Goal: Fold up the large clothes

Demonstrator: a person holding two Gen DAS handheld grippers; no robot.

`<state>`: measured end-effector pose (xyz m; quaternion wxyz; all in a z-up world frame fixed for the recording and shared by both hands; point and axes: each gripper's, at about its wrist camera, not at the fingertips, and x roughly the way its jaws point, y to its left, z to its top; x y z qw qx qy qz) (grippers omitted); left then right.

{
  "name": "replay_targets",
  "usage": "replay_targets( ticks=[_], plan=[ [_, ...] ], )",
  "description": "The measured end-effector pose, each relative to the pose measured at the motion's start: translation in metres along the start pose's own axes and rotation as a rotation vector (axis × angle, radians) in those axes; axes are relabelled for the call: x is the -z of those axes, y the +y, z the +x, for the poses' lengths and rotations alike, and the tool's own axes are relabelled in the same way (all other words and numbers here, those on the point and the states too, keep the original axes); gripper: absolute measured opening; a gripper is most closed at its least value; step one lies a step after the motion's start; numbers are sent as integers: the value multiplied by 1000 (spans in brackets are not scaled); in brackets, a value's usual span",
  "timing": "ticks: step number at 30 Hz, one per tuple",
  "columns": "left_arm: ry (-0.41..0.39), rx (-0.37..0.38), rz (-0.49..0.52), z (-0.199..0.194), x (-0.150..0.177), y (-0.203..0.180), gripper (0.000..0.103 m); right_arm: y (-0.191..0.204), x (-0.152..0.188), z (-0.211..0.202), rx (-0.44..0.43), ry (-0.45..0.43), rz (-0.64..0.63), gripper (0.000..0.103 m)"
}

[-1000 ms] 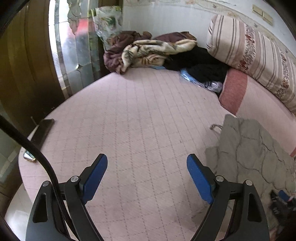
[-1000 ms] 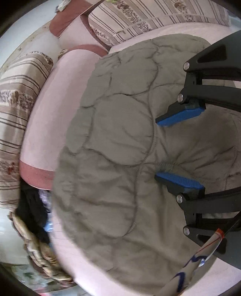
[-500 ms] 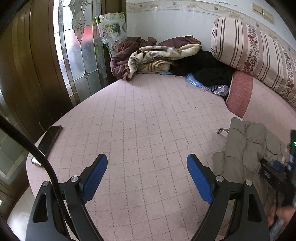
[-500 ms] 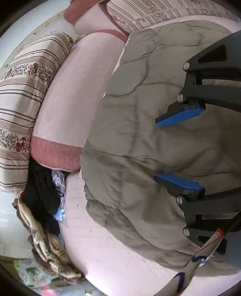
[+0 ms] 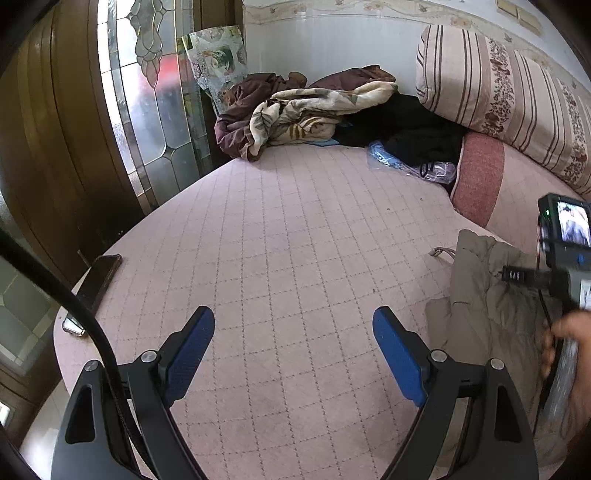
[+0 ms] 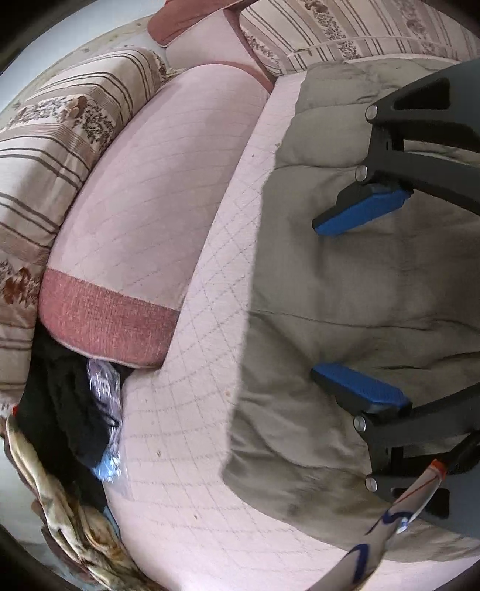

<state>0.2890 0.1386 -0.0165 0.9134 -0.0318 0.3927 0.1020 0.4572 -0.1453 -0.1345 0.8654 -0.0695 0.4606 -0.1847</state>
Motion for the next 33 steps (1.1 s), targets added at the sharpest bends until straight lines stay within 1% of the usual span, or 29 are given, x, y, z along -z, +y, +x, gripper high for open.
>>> replay_targets(
  ticks=[2, 5, 8, 10, 12, 13, 15, 17, 19, 21, 22, 24, 26, 27, 28, 30, 33],
  plan=[
    [-5, -21, -5, 2, -2, 0, 87, -5, -5, 1, -7, -2, 18, 84],
    [-5, -30, -39, 3, -4, 3, 87, -25, -3, -23, -62, -83, 83, 84],
    [-5, -17, -57, 1, -3, 4, 87, -51, 15, -51, -109, -134, 130, 84],
    [-17, -17, -48, -3, -3, 1, 87, -70, 41, -67, -116, -153, 113, 84],
    [-30, -22, -34, -6, -1, -1, 87, -86, 66, -75, -95, -164, 107, 84],
    [-38, -26, -27, -8, 0, -3, 87, -99, 82, -77, -71, -170, 110, 84],
    [-51, -33, -14, -10, 0, -6, 87, -121, 105, -73, -35, -163, 133, 84],
    [-68, -46, -2, -13, 2, -9, 87, -150, 128, -67, -17, -128, 194, 84],
    [-92, -57, 10, -17, 3, -12, 87, -186, 149, -58, -13, -84, 294, 84],
    [-125, -78, 19, -22, 4, -14, 87, -215, 160, -52, 13, -67, 356, 84],
    [-142, -86, 22, -24, 4, -15, 90, -230, 167, -50, 36, -58, 377, 85],
    [-174, -100, 26, -29, 4, -16, 94, -261, 179, -44, 111, -42, 422, 85],
    [-199, -118, 23, -34, 4, -16, 94, -289, 192, -40, 190, -5, 465, 85],
    [-210, -117, 20, -36, 3, -16, 94, -305, 200, -37, 236, 18, 496, 85],
    [-220, -115, 15, -38, 3, -16, 94, -317, 207, -37, 263, 31, 519, 85],
    [-228, -101, 18, -40, 2, -17, 94, -332, 220, -48, 264, 21, 554, 85],
    [-246, -65, 36, -45, 4, -22, 94, -332, 224, -72, 221, -22, 550, 85]
  ],
)
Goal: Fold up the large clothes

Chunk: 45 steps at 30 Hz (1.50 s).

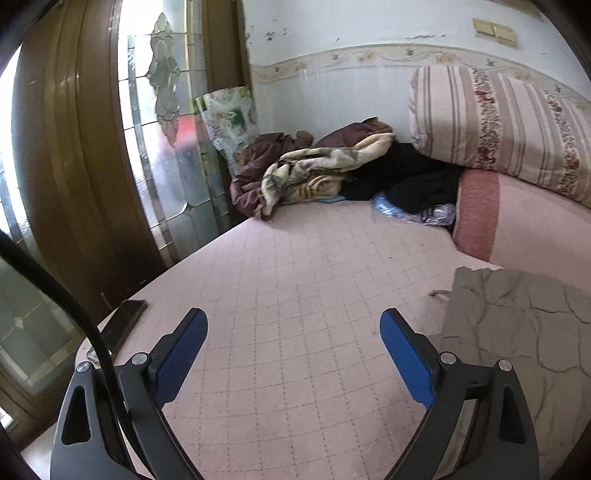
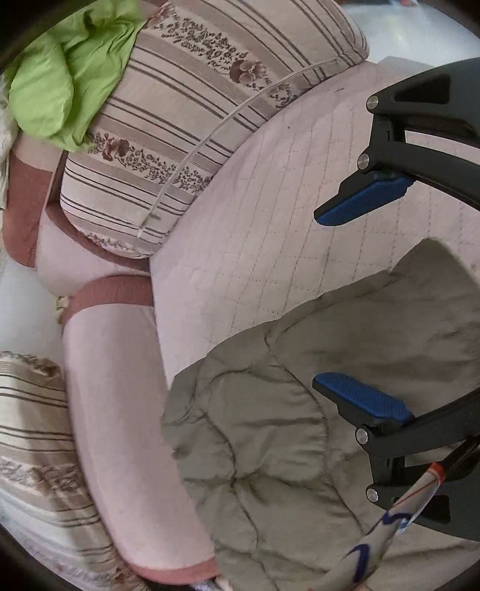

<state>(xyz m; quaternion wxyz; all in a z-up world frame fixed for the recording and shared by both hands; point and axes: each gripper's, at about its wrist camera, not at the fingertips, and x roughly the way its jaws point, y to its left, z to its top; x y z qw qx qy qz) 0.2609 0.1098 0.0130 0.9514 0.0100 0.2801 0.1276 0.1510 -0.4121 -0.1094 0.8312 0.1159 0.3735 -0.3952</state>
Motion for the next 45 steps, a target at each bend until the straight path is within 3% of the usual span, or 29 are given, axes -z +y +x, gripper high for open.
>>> replay_targets(
  ticks=[5, 12, 16, 20, 23, 28, 34, 39, 45],
  plan=[
    [-39, 33, 61, -13, 2, -16, 94, 35, 16, -52, -150, -60, -73, 85],
    [30, 183, 96, -14, 10, -34, 94, 152, 39, -113, -371, -120, -272, 85],
    [82, 272, 60, -9, 14, -31, 94, 213, 59, -114, -394, -130, -369, 85],
    [78, 276, 65, -7, 14, -31, 94, 246, 76, -77, -363, -22, -435, 87],
    [92, 290, 53, -6, 14, -29, 94, 239, 72, -79, -373, -17, -403, 88],
    [128, 286, 53, 1, 15, -30, 94, 228, 73, -107, -415, -97, -368, 88],
    [149, 297, 64, 1, 20, -34, 94, 244, 92, -92, -381, -50, -411, 89],
    [153, 312, 75, 2, 22, -38, 94, 227, 87, -101, -424, -34, -387, 89],
    [172, 348, 71, 2, 24, -39, 94, 194, 98, -119, -395, -90, -365, 89]
  ],
)
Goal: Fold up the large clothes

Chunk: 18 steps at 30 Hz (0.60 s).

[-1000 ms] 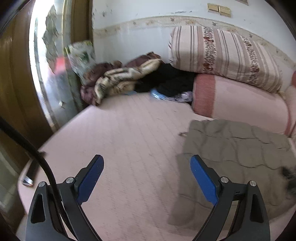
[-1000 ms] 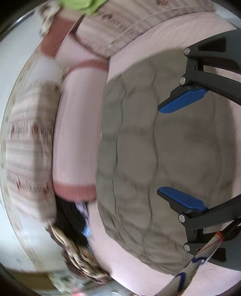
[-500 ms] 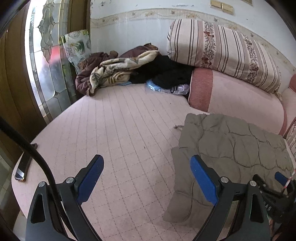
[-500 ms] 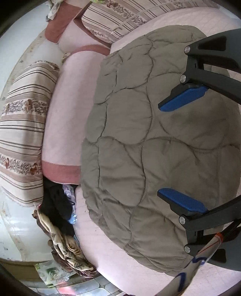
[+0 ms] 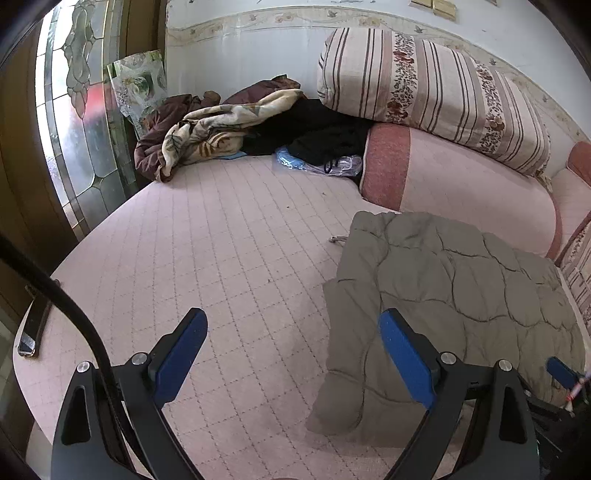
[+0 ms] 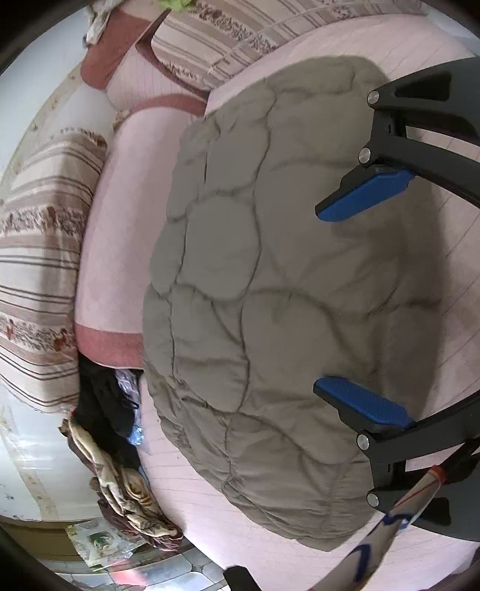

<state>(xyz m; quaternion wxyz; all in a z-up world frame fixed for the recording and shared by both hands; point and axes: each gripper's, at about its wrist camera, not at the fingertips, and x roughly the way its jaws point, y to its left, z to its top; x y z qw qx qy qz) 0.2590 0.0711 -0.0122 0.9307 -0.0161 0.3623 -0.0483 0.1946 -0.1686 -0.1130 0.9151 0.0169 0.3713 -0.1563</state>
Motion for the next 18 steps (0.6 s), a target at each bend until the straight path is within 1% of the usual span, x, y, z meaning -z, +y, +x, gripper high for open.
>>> replay_targets(
  ticks=[4, 7, 8, 12, 13, 15, 17, 18],
  plan=[
    [-12, -5, 9, -3, 1, -2, 94, -13, 21, -20, 49, -25, -12, 89],
    [-44, -50, 23, -10, 3, -6, 94, -22, 33, -32, 75, -33, -23, 89],
    [-69, -79, 32, -15, 4, -9, 94, -26, 37, -36, 83, -35, -25, 89],
    [-216, -168, 61, -49, 10, -20, 94, -46, 55, -56, 95, -31, -1, 89],
    [-251, -170, 62, -60, 13, -22, 94, -53, 59, -62, 96, -29, 9, 89],
    [-307, -136, 59, -84, 21, -28, 96, -64, 66, -72, 98, -32, 29, 89],
    [-327, -96, 68, -101, 32, -34, 97, -77, 75, -84, 105, -40, 51, 89],
    [-312, -71, 76, -109, 40, -39, 97, -82, 78, -89, 108, -44, 60, 89]
  ],
)
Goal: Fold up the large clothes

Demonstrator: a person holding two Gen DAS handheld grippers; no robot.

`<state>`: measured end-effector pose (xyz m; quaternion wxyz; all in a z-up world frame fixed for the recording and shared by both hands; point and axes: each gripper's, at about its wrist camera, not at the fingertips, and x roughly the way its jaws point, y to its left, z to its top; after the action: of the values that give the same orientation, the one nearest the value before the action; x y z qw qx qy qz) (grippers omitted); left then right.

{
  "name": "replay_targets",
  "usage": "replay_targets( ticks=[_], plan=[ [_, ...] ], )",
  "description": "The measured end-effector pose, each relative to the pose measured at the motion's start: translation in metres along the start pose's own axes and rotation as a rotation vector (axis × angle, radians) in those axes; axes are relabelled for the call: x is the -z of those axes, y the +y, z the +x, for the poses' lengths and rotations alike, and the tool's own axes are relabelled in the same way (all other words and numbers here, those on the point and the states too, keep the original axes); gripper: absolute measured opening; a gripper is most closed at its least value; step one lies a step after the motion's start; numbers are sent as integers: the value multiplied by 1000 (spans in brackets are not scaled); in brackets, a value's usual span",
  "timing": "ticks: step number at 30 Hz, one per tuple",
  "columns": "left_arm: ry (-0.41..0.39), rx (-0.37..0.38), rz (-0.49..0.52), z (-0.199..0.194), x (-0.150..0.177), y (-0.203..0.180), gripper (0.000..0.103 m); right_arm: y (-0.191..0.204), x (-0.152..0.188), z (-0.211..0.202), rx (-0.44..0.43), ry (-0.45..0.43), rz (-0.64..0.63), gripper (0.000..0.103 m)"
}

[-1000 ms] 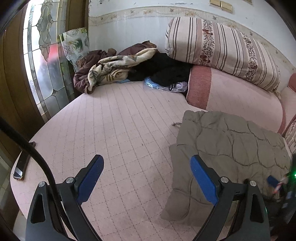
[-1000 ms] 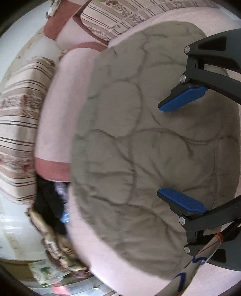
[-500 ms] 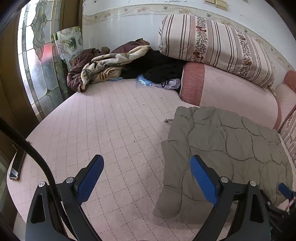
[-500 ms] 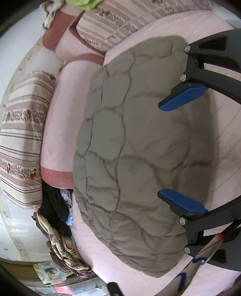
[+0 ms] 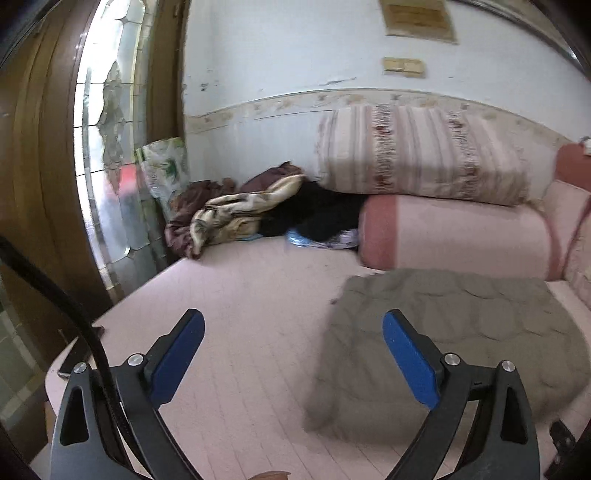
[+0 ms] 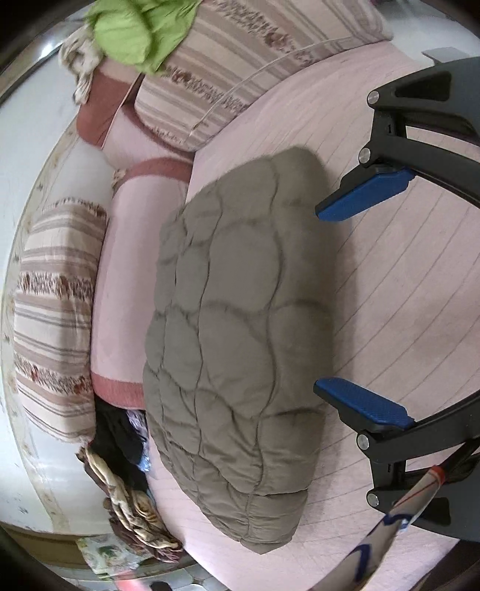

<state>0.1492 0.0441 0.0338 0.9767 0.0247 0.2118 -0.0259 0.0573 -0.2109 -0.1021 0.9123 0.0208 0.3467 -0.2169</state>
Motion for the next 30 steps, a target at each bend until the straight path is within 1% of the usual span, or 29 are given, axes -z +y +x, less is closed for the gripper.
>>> replay_targets(
  ticks=[1, 3, 5, 7, 9, 14, 18, 21, 30],
  plan=[
    [19, 22, 3, -6, 3, -3, 97, -5, 3, -3, 2, -2, 10, 89],
    [94, 81, 9, -21, 17, -11, 97, -18, 11, -9, 0, 0, 40, 89],
    [163, 112, 7, -30, 29, -15, 97, -28, 19, -12, -6, 9, 69, 89],
    [221, 121, 12, -39, 42, -19, 97, -35, 26, -15, -19, 18, 95, 89],
    [273, 114, 36, -48, 54, -25, 97, -38, 33, -18, -34, 23, 107, 89],
    [308, 97, 85, -73, 71, -36, 97, -37, 51, -27, -45, 16, 82, 89],
    [355, 138, 79, -88, 80, -45, 97, -36, 63, -37, -56, 4, 57, 89],
    [380, 153, 91, -97, 86, -54, 97, -40, 66, -44, -50, -14, 49, 89],
    [395, 156, 105, -110, 87, -68, 97, -63, 66, -54, -25, -23, 107, 90]
  ],
)
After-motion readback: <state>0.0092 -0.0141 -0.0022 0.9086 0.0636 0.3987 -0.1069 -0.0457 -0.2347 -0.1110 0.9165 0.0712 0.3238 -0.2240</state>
